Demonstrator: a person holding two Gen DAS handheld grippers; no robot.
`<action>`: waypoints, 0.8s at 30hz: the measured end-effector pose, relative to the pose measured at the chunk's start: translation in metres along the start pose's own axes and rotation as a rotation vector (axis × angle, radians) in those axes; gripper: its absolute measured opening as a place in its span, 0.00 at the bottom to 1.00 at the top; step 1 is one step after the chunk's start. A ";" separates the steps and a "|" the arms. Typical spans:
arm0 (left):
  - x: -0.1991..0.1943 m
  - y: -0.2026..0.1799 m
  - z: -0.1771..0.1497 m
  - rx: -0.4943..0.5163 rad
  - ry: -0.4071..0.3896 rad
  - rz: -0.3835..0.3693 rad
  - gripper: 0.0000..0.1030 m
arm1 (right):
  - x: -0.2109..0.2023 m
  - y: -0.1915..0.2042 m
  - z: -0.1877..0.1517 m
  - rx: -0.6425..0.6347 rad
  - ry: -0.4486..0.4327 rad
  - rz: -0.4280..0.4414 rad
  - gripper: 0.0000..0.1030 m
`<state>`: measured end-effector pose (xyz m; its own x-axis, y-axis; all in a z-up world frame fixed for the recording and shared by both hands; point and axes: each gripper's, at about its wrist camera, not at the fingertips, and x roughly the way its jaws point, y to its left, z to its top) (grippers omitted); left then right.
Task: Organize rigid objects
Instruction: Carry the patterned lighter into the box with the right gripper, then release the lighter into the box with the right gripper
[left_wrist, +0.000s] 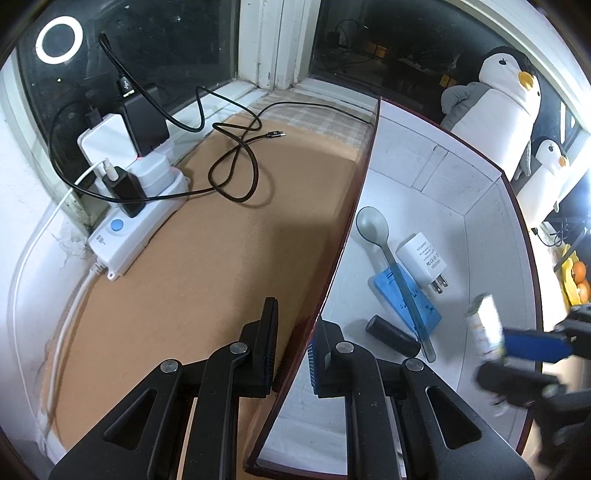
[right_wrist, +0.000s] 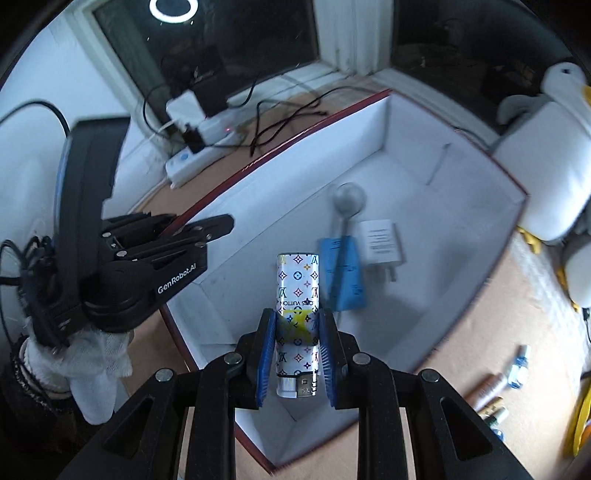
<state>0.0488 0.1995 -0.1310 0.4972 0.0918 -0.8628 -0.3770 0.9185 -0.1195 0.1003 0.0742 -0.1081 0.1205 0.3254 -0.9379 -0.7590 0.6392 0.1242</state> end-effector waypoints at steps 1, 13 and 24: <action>0.000 0.000 0.000 0.000 -0.001 -0.001 0.13 | 0.006 0.002 0.001 -0.004 0.011 -0.003 0.20; 0.003 0.001 0.000 0.002 -0.008 -0.007 0.13 | 0.035 0.004 0.004 -0.003 0.079 -0.021 0.20; 0.003 0.001 0.000 0.002 -0.008 -0.006 0.13 | 0.049 0.004 0.006 0.004 0.116 -0.030 0.20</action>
<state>0.0500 0.2004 -0.1340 0.5054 0.0889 -0.8583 -0.3719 0.9200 -0.1237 0.1067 0.0971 -0.1517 0.0679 0.2237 -0.9723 -0.7538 0.6500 0.0969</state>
